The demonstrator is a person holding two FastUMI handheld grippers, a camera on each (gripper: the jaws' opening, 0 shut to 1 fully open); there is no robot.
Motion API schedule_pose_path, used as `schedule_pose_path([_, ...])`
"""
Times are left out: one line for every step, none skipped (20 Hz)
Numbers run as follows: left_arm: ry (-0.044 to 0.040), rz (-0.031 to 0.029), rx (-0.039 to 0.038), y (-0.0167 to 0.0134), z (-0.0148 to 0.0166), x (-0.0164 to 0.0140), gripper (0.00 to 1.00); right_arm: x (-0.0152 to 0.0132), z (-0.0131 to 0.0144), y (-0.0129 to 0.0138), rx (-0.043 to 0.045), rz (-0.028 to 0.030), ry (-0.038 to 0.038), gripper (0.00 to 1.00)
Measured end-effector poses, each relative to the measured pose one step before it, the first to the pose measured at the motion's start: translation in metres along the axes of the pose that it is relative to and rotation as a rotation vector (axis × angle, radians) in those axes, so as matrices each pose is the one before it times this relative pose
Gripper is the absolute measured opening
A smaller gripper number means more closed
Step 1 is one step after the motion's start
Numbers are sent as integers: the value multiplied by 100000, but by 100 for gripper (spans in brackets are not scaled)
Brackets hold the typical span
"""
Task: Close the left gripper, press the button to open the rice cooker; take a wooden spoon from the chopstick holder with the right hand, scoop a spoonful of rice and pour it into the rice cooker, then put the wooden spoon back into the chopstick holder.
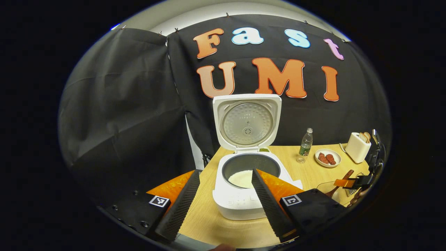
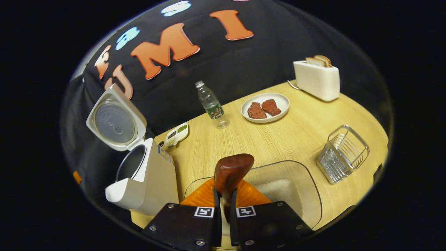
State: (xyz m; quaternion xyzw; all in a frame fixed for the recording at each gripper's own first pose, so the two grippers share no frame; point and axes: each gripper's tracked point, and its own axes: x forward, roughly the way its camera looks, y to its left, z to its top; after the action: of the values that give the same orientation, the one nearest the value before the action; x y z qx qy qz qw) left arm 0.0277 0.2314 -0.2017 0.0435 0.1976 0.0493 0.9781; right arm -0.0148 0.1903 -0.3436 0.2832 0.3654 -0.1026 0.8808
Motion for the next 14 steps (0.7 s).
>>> schedule_pose_path([93,-76,147,177,85,141,96,3,-130,164,881,-50,318,9])
schedule_pose_path([118,-277,-51,37,44,263,100,-119,-7,205,-690,-208,-347,9])
schedule_pose_path([267,-255,-232,-11,-4,256,100,1,-47,291,-790,171,72,9])
schedule_pose_path([240,-338,-425,-23,-177,41,96,-144,-224,354,-129,401,732,9])
schedule_pose_path([280,-248,-226,31,12,48,100,17,-200,259,952,458,890,9])
schedule_pose_path([38,-72,28,64,16,11,100,141,-225,341,1888,1058,1482,9])
schedule_pose_path([-49,-3,279,5,-10,-43,100,175,-229,193,2296,1009,1566,9])
schedule_pose_path([6,178,303,42,-58,16,100,130,-164,145,3377,1231,1648,9])
schedule_pose_path([177,14,192,53,-37,-1,100,197,-205,25,3441,949,1581,9])
schedule_pose_path([307,168,89,122,-64,24,96,-171,-160,47,3077,1159,1783,9])
schedule_pose_path([354,299,15,163,-69,0,100,-101,-242,41,2235,1448,1385,9])
schedule_pose_path([161,353,-63,86,-115,31,100,34,-221,355,1227,1518,1318,9])
schedule_pose_path([117,353,-107,140,-52,-64,100,38,-111,345,1397,1724,1092,9])
schedule_pose_path([29,258,-280,176,21,-58,96,18,-47,112,230,691,636,9])
